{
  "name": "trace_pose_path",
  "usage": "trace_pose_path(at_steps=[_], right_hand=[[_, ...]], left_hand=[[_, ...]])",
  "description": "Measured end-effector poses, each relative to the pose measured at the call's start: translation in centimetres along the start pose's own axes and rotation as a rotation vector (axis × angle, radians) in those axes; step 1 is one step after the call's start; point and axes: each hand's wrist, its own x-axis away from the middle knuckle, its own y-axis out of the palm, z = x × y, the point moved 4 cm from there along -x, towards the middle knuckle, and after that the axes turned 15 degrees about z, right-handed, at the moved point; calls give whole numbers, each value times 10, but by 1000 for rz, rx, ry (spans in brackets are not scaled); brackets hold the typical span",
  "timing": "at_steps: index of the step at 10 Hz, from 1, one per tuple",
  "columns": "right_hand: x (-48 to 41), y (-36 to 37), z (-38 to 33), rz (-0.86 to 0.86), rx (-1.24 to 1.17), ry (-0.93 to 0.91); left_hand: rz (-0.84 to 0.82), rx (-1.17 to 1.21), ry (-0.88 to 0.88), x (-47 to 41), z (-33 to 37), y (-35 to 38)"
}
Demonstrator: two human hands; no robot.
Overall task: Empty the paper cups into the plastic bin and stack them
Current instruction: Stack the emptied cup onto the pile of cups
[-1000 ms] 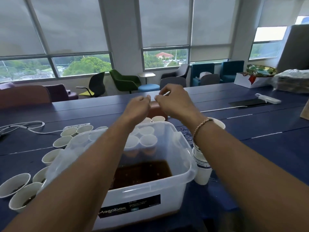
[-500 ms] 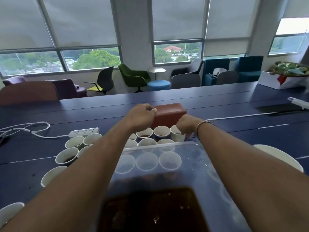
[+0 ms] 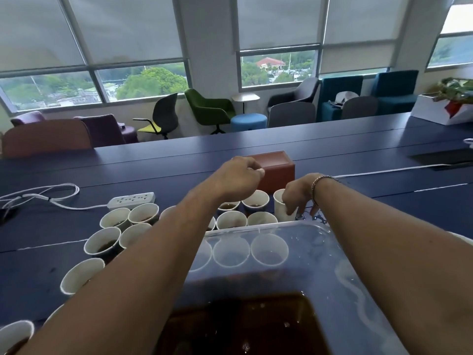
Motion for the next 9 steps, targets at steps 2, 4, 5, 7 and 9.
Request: trace_pose_path(at_steps=[2, 4, 5, 7, 9], right_hand=[[31, -34, 1, 98, -136, 50], [88, -81, -17, 183, 7, -19], [106, -97, -26, 222, -111, -15], [164, -121, -59, 281, -124, -166], [211, -116, -77, 316, -108, -274]], left_hand=[[33, -27, 17, 10, 12, -14], [132, -11, 28, 25, 29, -29], [191, -15, 23, 33, 37, -37], [227, 53, -159, 59, 44, -56], [185, 190, -347, 96, 46, -72]])
